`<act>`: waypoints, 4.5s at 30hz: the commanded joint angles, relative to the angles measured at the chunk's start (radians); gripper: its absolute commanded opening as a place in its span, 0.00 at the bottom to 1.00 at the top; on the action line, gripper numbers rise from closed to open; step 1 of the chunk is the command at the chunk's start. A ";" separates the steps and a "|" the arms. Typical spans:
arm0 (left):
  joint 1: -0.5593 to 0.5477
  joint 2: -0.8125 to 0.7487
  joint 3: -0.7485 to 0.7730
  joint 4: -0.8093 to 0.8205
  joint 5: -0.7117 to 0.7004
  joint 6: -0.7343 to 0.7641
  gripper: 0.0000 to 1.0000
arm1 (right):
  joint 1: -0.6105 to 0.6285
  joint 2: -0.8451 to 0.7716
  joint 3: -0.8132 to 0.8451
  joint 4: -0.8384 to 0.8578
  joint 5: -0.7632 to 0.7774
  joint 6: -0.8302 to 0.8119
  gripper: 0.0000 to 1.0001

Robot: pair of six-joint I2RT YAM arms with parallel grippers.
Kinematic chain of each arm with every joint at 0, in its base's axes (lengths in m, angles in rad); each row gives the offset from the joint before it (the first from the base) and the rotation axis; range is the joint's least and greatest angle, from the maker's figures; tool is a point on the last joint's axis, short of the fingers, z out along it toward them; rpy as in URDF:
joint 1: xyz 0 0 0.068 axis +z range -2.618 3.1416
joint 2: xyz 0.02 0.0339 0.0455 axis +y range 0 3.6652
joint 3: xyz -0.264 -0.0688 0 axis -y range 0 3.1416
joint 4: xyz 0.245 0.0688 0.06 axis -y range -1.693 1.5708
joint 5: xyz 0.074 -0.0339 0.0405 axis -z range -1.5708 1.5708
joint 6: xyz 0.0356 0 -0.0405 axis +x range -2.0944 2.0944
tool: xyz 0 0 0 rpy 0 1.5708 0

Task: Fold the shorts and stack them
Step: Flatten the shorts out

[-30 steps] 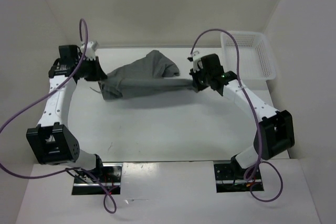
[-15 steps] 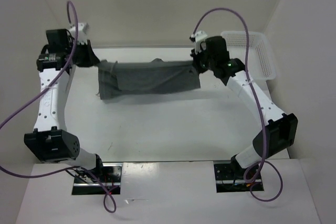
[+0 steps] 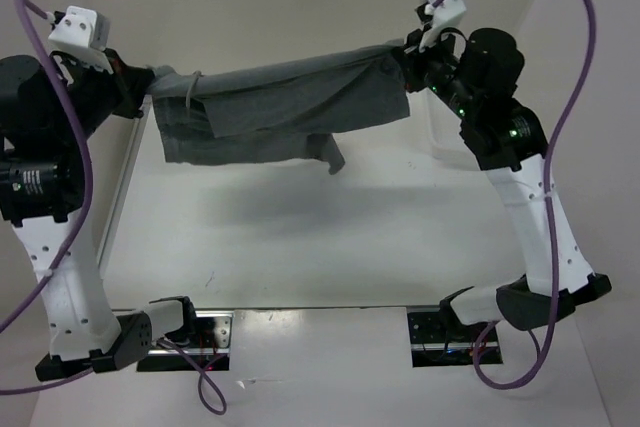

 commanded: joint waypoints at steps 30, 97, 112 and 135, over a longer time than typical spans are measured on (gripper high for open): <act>-0.007 0.647 0.525 0.097 0.087 0.033 0.00 | -0.074 0.370 0.333 0.137 0.387 0.041 0.00; -0.218 0.497 -0.510 0.138 -0.366 0.033 0.84 | 0.082 0.264 -0.475 0.225 0.041 0.036 0.71; -0.170 0.867 -0.249 0.157 -0.166 0.033 0.85 | -0.066 0.883 0.025 0.225 -0.004 0.170 0.74; -0.170 0.988 -0.187 0.138 -0.062 0.033 0.00 | -0.103 0.749 -0.134 0.176 -0.041 0.118 0.00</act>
